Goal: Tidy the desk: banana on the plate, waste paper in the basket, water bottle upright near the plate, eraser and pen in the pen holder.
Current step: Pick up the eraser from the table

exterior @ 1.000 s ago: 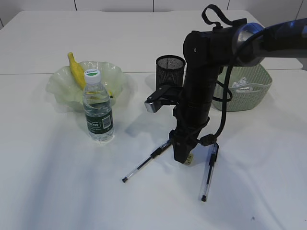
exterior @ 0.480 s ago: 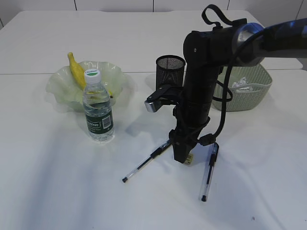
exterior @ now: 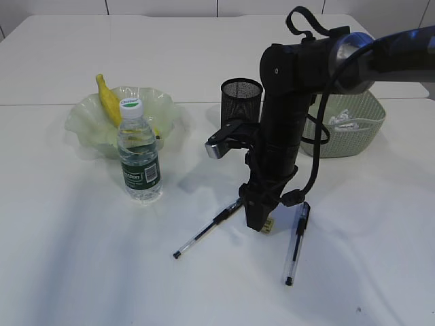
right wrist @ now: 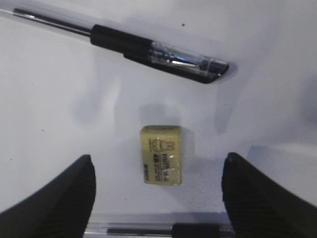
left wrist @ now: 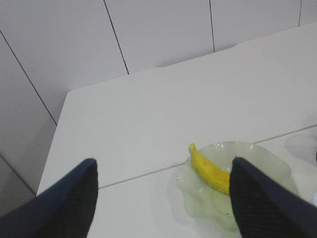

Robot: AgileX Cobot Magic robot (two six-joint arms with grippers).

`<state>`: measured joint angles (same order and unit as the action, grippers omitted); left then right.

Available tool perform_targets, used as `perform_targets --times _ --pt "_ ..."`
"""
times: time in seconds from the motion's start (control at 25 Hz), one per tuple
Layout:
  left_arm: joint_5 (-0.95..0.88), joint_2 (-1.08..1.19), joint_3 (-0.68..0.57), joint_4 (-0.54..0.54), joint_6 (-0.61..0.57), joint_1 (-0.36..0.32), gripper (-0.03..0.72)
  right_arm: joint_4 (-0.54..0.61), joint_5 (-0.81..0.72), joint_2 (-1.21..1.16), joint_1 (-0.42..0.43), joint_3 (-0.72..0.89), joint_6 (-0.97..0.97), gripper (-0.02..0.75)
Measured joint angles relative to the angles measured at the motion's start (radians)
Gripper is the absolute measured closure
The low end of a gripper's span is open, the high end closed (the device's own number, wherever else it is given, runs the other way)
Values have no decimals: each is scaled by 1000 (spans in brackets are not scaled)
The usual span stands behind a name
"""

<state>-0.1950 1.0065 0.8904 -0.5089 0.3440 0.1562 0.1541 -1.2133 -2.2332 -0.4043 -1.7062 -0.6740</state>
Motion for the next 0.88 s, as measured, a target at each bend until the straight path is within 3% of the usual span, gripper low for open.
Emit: perform_targets --times 0.88 --pt "0 0 0 0 0 0 99 -2 1 -32 0 -1 19 151"
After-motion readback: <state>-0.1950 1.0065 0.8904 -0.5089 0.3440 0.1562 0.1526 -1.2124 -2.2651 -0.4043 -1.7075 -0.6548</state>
